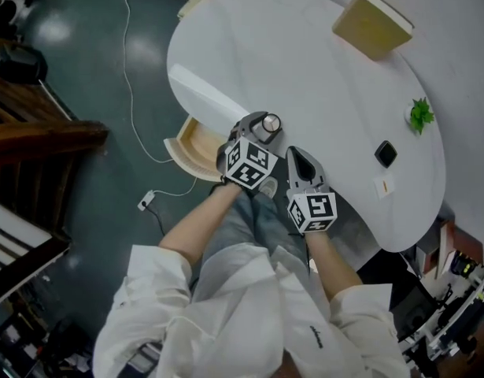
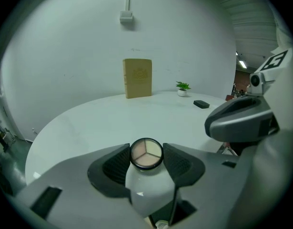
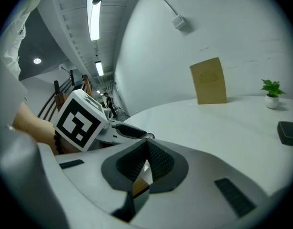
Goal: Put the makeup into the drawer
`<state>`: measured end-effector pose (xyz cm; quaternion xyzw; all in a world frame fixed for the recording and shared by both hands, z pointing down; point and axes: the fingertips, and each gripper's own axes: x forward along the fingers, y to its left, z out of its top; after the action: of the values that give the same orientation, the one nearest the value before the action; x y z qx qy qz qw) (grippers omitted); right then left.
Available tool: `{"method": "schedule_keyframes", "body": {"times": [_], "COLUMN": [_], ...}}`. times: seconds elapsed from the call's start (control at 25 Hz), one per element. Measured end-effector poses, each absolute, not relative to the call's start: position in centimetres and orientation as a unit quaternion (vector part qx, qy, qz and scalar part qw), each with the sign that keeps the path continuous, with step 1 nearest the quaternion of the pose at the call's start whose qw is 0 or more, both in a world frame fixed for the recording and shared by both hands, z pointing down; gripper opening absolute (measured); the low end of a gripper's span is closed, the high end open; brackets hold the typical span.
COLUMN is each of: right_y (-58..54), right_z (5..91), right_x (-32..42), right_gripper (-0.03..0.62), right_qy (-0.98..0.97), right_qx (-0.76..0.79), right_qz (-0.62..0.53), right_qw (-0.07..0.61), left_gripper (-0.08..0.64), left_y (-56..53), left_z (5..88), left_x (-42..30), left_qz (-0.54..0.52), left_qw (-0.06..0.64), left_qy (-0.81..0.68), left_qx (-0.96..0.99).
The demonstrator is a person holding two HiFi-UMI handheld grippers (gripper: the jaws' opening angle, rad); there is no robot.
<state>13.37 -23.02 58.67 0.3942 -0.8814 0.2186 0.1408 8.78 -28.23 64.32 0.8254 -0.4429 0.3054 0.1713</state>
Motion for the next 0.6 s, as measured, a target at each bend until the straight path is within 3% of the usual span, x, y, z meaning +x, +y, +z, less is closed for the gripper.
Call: {"method": "schedule_keyframes", "body": {"times": [0.6], "right_y": [-17.5], "right_z": [58.5], "right_x": [9.6], "right_gripper": [0.017], "right_qy": [-0.887], "right_qx": [0.368], "right_qz": [0.241], "right_qw": [0.137], "left_gripper": [0.229], "left_y": [-20.2], "left_z": [60.8], "left_x": [5.5], "left_qz": [0.270], "left_qw": [0.175], "left_qy": [-0.454], "left_qx": [0.831]}}
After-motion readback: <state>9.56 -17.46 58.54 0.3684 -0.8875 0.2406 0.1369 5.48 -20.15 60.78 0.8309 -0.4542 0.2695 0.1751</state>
